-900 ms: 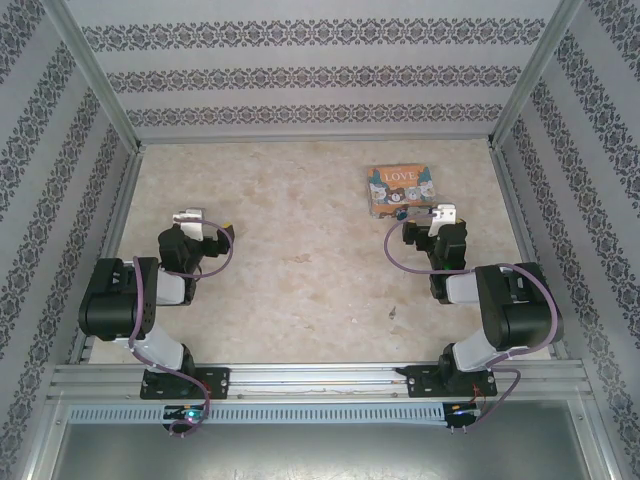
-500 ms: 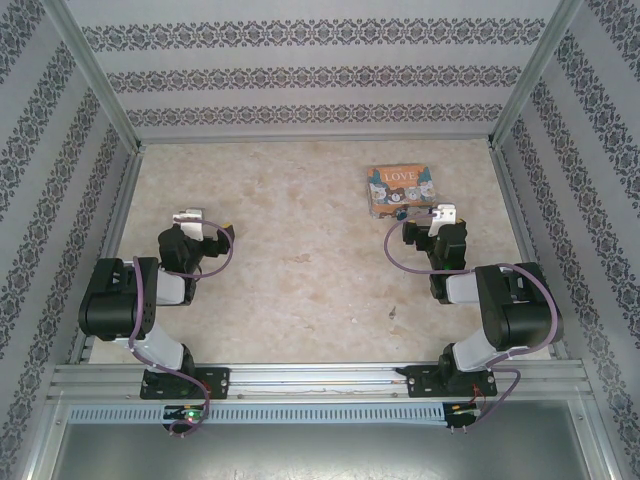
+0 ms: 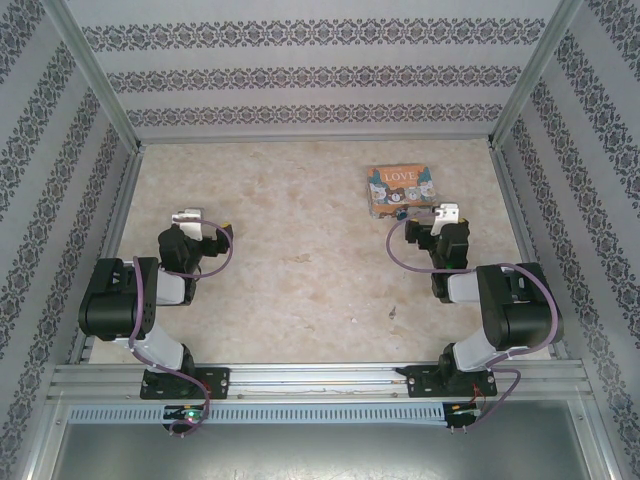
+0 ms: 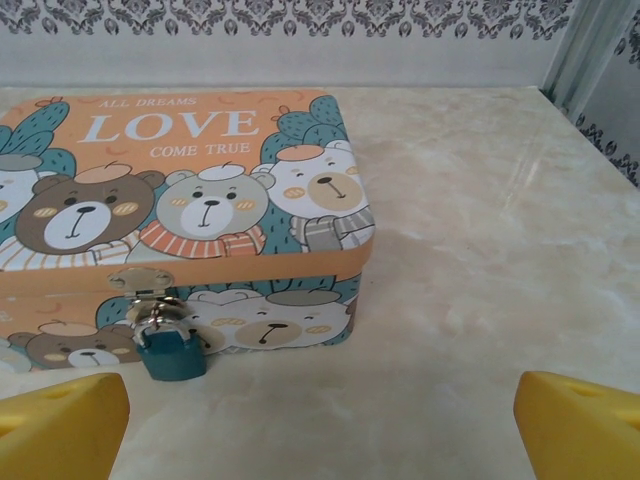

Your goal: Unlock the padlock with the key

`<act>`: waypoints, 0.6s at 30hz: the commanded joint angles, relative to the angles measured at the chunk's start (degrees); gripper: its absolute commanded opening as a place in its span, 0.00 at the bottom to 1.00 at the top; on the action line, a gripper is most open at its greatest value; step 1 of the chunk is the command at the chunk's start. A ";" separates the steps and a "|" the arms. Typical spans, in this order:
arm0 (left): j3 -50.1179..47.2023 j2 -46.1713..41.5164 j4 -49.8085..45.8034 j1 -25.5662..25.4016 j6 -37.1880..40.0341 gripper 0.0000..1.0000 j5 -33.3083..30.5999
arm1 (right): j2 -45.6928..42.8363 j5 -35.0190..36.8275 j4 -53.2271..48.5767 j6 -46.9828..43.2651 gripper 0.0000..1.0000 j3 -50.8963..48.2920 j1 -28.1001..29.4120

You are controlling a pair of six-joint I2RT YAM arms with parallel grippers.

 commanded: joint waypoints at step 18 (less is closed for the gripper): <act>7.75 -19.27 -28.19 -0.32 -13.35 0.99 -11.38 | -14.47 1.81 -26.01 6.18 0.98 7.67 -1.26</act>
